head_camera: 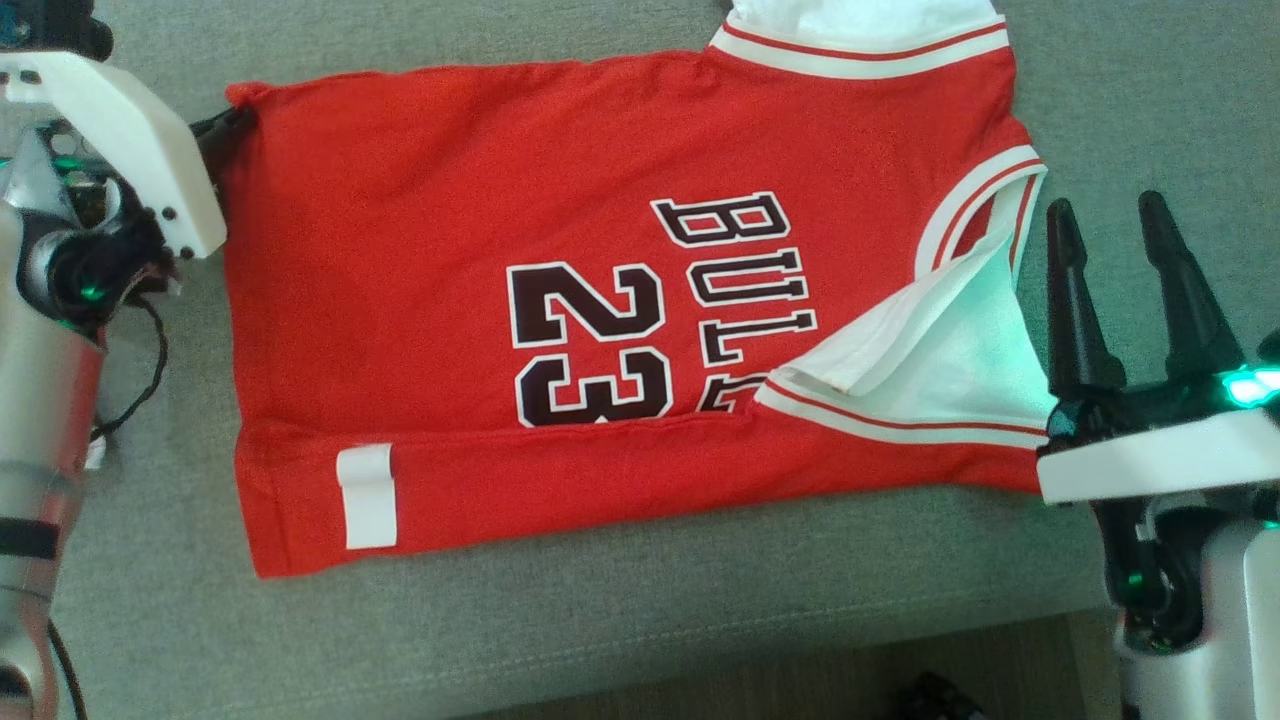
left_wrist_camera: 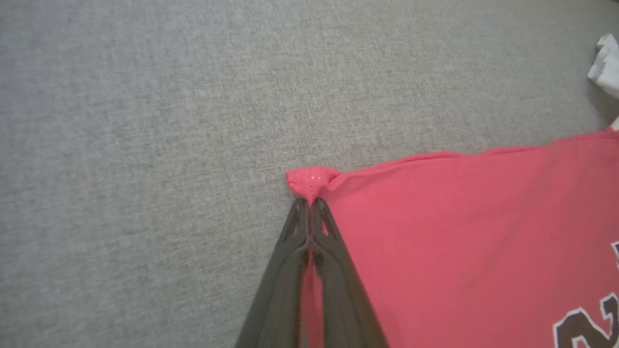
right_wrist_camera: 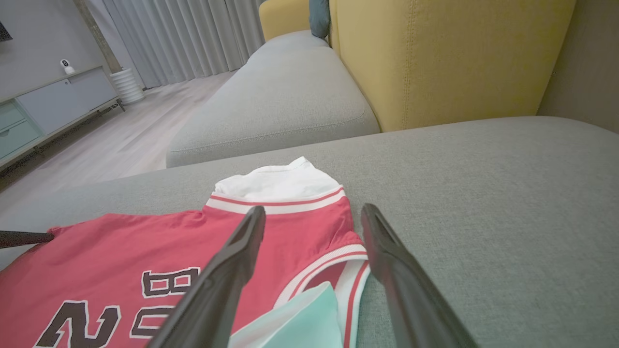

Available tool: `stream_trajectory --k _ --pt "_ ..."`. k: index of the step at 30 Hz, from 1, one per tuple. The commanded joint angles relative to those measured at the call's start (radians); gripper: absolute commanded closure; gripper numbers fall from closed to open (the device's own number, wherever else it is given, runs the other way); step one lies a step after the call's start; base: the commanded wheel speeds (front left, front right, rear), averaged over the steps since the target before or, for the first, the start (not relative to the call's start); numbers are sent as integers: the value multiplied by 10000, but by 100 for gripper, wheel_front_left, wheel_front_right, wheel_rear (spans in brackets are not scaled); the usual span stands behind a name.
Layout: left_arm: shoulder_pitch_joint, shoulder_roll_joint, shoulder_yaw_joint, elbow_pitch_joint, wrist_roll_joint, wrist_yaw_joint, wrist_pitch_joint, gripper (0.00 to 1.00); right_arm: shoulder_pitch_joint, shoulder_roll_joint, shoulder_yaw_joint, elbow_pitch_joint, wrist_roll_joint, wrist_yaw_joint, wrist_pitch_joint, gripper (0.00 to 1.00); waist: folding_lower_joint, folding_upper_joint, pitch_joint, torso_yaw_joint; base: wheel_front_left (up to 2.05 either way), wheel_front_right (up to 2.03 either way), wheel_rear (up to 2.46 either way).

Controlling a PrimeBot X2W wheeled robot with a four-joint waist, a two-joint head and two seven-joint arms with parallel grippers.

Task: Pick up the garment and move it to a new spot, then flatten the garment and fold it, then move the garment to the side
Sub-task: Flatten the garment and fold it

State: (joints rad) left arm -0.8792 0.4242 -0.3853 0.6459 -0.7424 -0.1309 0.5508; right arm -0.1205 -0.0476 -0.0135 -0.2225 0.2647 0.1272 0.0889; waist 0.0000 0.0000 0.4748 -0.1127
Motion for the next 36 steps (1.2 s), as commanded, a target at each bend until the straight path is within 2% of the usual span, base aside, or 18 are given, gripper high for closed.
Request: stream_trajectory --k 1,6,12,18,24,30,36 --pt "-98 613 197 -260 60 4 -364 100 -354 -38 127 -293 80 35 53 0 0 0 -2 13 0 0 0" --pt "-209 579 115 -157 13 3 -1191 100 -943 -333 38 21 172 35 141 0 0 0 -50 56 0 0 0" --pt "-405 500 -36 -135 -142 3 -1614 100 -2623 -984 -168 1211 529 35 537 0 0 0 6 255 0 0 0" --pt "-934 66 -522 -235 -356 3 -1788 100 -5181 -1695 -155 3554 1054 35 1273 0 0 0 421 964 0 0 0" --pt "-1530 -388 -1142 -319 -531 3 -2080 100 -7392 -2187 369 5941 1092 35 2231 0 0 0 927 1673 0 0 0" --pt "-1954 -639 -1752 -215 -760 2 -2365 100 -8990 -2359 848 8029 815 35 3370 0 0 0 1169 2070 0 0 0" --pt "-2221 -681 -2247 -30 -1076 2 -2650 100 -9984 -2474 1089 9355 405 35 4114 0 0 0 1267 2212 0 0 0"
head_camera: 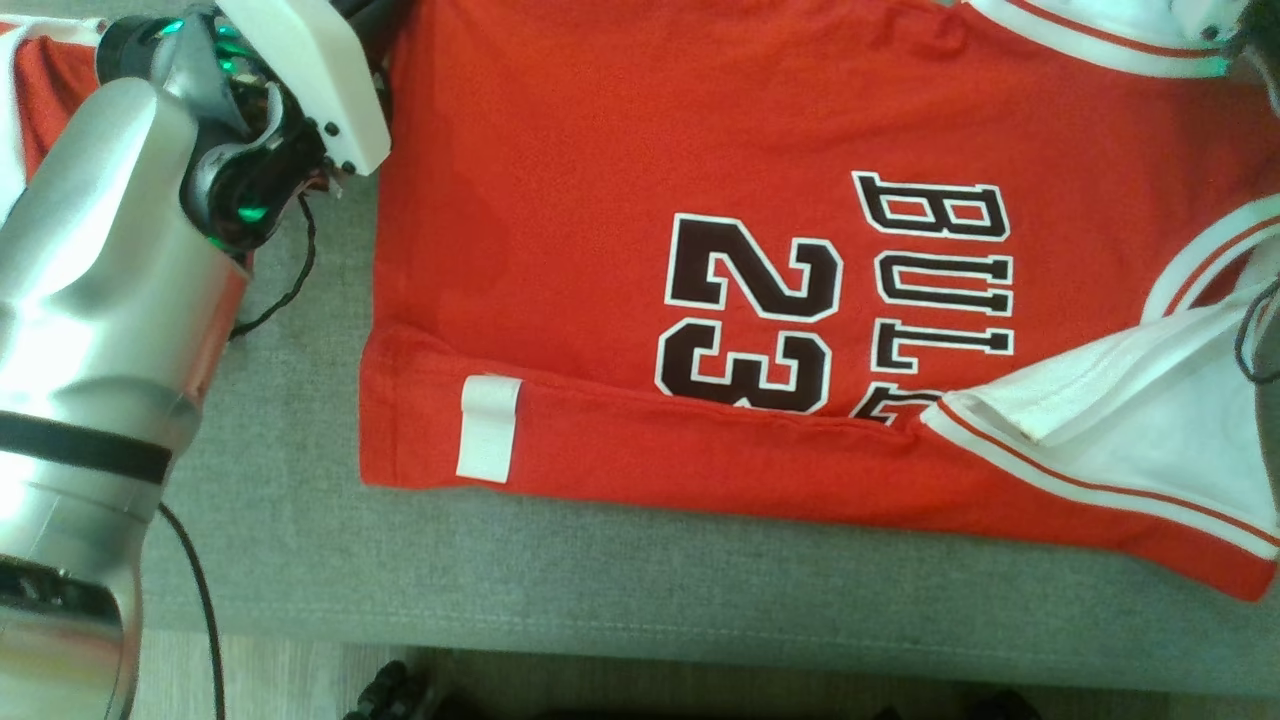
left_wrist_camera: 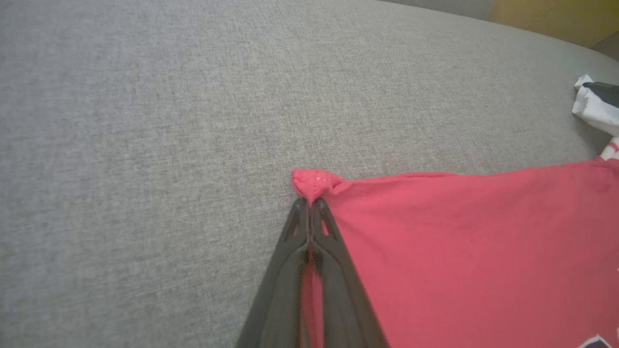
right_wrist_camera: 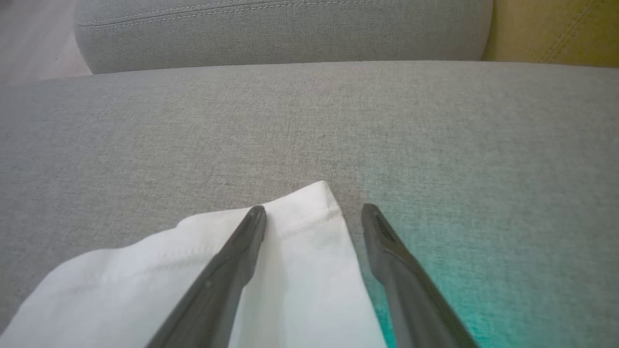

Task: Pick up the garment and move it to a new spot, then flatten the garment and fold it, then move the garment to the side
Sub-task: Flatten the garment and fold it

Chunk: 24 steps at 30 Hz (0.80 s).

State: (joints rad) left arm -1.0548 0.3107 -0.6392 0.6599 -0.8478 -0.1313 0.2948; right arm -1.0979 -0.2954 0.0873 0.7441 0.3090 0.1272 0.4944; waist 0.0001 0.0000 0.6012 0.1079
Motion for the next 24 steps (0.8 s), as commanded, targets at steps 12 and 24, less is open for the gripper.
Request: stream_trajectory --k 12,24 --pt "-700 688 -344 165 -660 6 -658 100 -533 77 413 50 161 35 -233 100 -1 0 -27 -53 0 0 0" --pt "191 1418 -565 -282 -844 6 -1631 100 2241 -604 126 -3605 1069 35 -1442 100 -1 0 -891 -303 0 0 0"
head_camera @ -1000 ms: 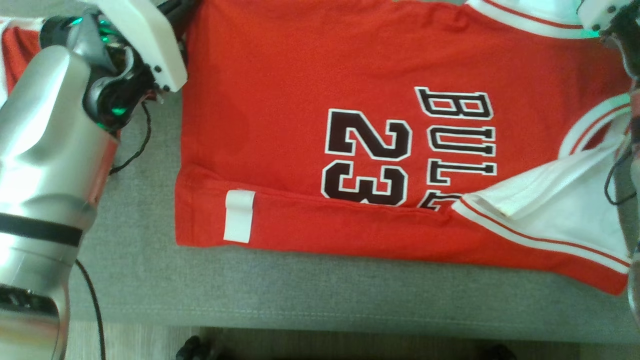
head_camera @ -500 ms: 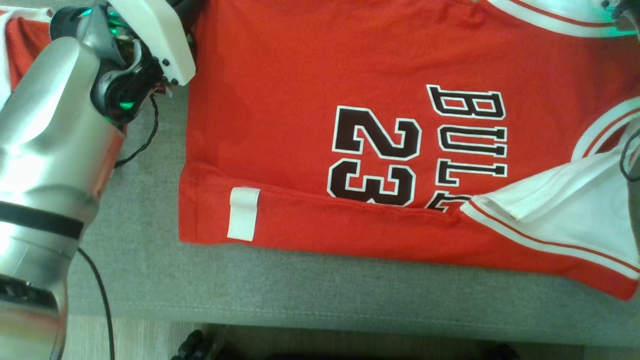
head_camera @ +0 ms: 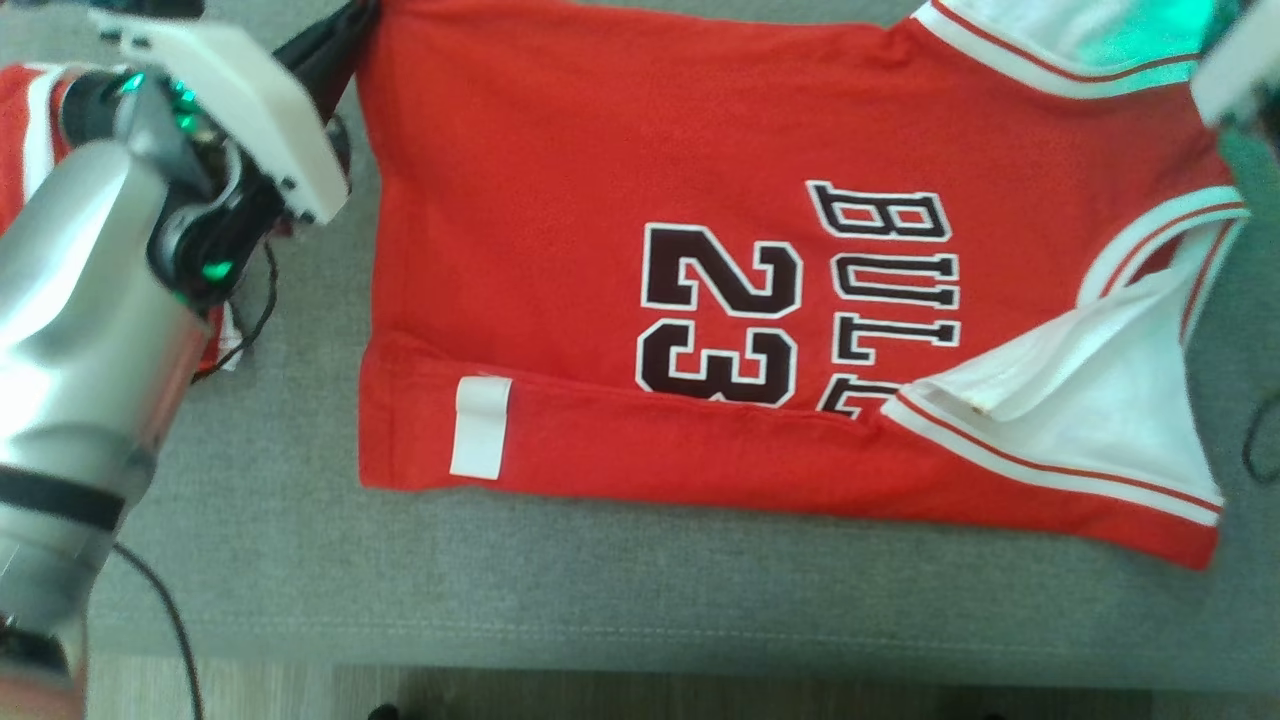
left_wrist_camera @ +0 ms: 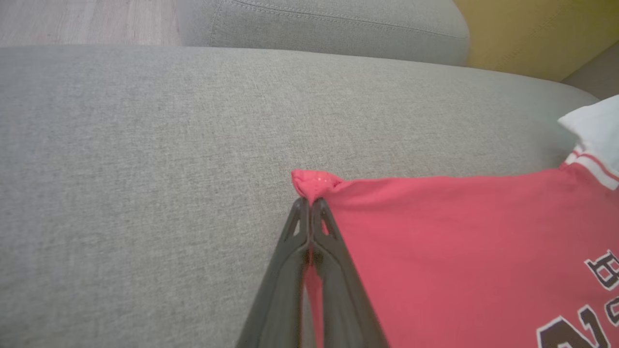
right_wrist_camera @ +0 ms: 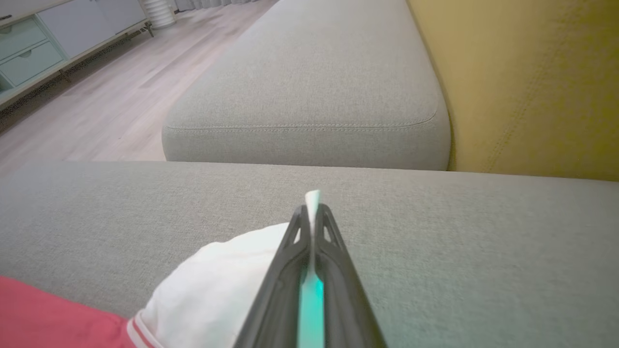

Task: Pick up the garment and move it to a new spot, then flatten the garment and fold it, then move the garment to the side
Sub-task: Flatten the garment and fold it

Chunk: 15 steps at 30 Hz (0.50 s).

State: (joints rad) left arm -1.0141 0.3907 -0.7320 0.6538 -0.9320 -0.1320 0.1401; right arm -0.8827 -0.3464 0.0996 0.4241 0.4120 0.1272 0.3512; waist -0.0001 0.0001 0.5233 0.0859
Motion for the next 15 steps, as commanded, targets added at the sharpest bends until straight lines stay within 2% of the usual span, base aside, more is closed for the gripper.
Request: stream_trajectory --k 1,5,8,15 --pt "-101 703 365 -335 -10 14 -127 100 458 -119 -124 -845 72 35 27 100 1 -1 -191 -108 0 0 0" --pt "487 1012 439 -895 -134 108 -294 100 2126 35 -645 -2532 156 35 309 100 1 -1 -557 -224 0 0 0" --pt "1110 1201 502 -1476 -287 223 -441 100 3500 387 -1065 -3656 187 35 571 100 1 -1 -840 -320 0 0 0" --pt "2890 1760 506 -3048 -268 1003 -960 100 6065 1425 -1619 -5322 397 35 984 100 1 -1 -1276 -549 0 0 0"
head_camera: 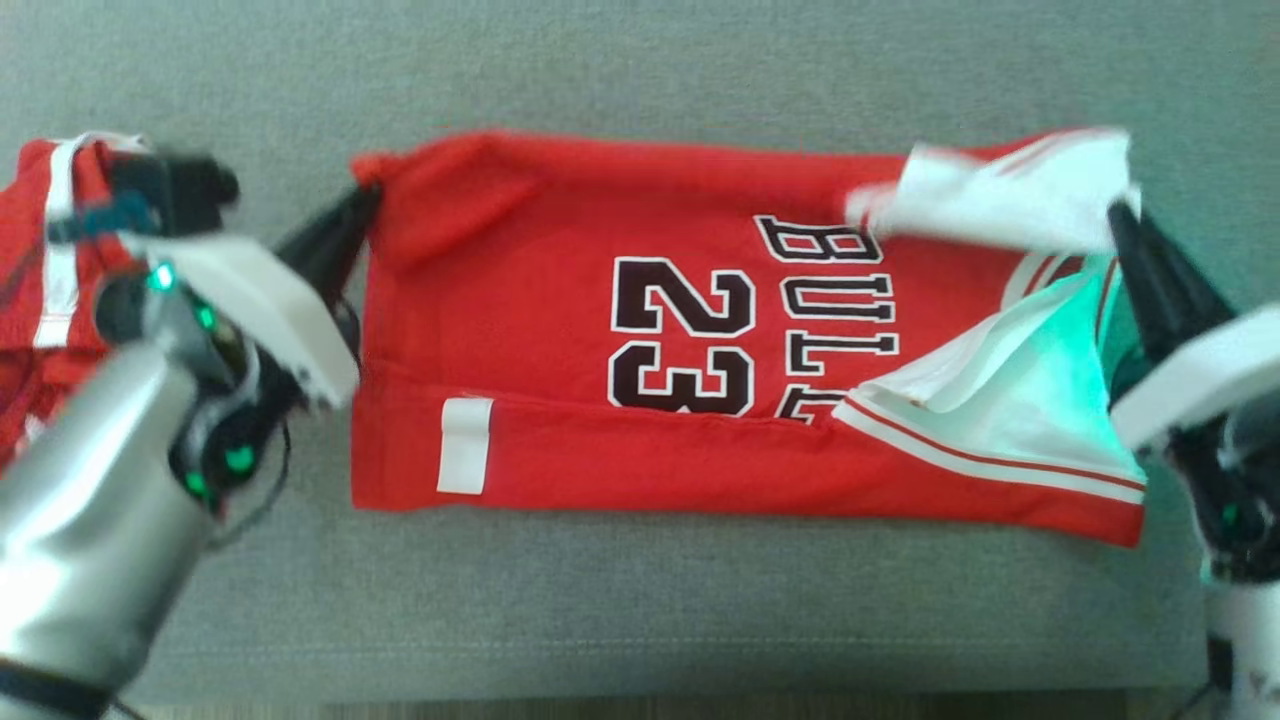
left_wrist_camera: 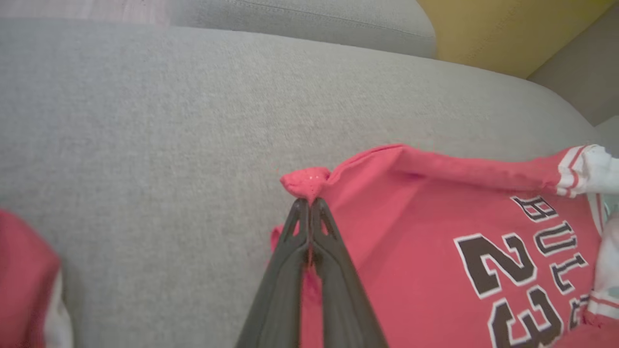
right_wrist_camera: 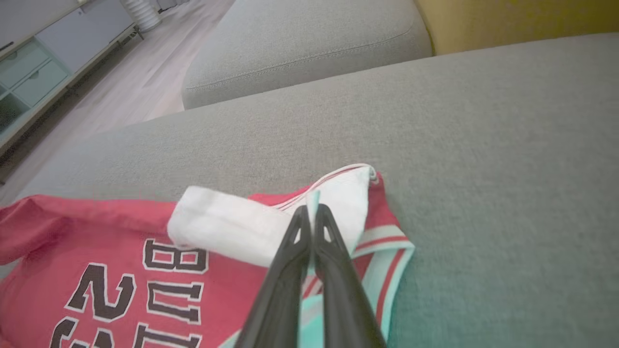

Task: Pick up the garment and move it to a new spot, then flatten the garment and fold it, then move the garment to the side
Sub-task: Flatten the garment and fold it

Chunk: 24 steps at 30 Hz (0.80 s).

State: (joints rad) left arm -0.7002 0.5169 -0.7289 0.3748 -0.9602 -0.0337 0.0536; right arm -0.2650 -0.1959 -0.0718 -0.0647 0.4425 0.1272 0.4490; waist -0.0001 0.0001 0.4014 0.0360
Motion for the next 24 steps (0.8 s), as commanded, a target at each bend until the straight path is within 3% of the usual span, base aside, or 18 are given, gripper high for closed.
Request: stream_trajectory --k 1,4,11,22,23,24 --pt "20 568 478 -477 22 144 -195 100 154 48 14 -539 116 35 31 100 1 -1 -106 -75 0 0 0" --pt "1069 763 531 -1258 -57 596 -583 100 1001 495 -274 -833 314 35 64 100 1 -1 -277 -143 0 0 0" --pt "2469 925 674 -2289 -110 1179 -1413 100 2017 962 -729 -1124 565 35 -58 100 1 -1 -518 -176 0 0 0" --pt "3716 1051 763 -2743 -590 1623 -1574 100 3393 1359 -1109 -1301 699 35 -202 100 1 -1 -871 -174 0 0 0" --pt "3785 1030 782 -2676 -639 1649 -1603 94 3506 1375 -1070 -1273 642 35 -225 100 1 -1 -888 -191 0 0 0" --pt "3852 1001 781 -2593 -681 1674 -1611 29 3598 1388 -1029 -1247 581 35 -281 53 1 -1 -902 -203 0 0 0"
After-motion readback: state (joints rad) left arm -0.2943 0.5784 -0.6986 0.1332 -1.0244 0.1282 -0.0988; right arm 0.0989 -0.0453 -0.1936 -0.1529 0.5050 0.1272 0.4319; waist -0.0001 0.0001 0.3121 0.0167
